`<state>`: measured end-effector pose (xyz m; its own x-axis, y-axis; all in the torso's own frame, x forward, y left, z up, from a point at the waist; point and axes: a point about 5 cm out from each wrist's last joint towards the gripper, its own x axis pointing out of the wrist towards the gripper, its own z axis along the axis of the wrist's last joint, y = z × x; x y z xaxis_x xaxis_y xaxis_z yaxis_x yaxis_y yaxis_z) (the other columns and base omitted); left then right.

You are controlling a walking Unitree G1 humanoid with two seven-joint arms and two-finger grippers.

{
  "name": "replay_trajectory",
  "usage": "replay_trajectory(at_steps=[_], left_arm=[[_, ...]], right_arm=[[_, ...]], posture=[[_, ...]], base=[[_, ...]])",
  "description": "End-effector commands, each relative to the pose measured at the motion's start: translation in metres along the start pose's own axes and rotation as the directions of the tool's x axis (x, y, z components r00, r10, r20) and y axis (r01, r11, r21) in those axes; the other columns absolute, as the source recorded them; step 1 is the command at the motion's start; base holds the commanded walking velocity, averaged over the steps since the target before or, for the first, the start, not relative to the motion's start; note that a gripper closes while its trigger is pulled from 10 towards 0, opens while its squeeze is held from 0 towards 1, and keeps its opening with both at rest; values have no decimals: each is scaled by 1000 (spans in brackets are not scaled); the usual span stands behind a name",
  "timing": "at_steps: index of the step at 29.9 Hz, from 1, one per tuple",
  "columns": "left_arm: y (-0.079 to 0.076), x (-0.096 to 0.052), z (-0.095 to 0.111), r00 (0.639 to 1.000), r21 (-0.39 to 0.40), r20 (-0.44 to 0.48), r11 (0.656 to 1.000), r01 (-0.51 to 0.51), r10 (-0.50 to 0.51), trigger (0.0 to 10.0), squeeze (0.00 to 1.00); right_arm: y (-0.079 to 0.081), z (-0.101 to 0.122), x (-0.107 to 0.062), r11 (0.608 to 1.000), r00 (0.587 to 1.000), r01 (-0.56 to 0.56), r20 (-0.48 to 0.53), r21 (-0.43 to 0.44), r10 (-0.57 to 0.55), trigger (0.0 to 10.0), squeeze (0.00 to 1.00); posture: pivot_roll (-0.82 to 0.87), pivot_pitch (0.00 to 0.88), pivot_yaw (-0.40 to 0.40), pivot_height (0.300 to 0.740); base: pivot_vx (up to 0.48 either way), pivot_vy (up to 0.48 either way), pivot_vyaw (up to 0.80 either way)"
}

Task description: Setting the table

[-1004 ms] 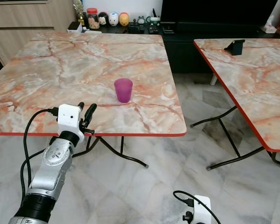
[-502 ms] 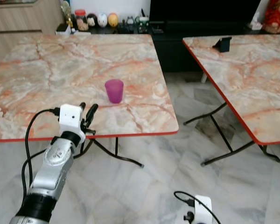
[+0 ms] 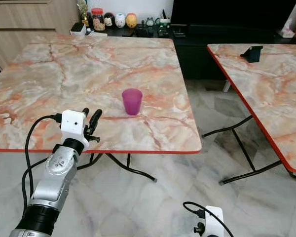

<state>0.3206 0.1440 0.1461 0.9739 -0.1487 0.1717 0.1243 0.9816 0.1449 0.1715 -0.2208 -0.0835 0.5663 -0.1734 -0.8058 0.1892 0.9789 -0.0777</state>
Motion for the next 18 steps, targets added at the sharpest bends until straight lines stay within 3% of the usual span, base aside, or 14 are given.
replay_trajectory(at_steps=[1,3,10,18], left_arm=[[-1,3,3,1000,-17,9,1000,0,0,10000,0],[-2,3,5,1000,-19,16,1000,1,0,10000,0],[-2,4,6,1000,-21,22,1000,2,-1,10000,0],[-3,5,6,1000,-21,25,1000,4,-4,10000,0]], right_arm=[[-5,-2,-1,1000,1000,13,-1,4,-13,10000,0],[-5,-2,-1,1000,1000,10,-5,1,-10,10000,0],[-4,-2,-1,1000,1000,2,-6,-1,-2,10000,0],[-3,-2,0,1000,1000,-9,-12,-25,8,10000,0]], posture=[[111,0,-36,707],[113,0,-37,707],[112,0,-36,707],[115,0,-36,707]], base=[[285,0,0],[283,0,0],[282,0,-562],[283,0,0]])
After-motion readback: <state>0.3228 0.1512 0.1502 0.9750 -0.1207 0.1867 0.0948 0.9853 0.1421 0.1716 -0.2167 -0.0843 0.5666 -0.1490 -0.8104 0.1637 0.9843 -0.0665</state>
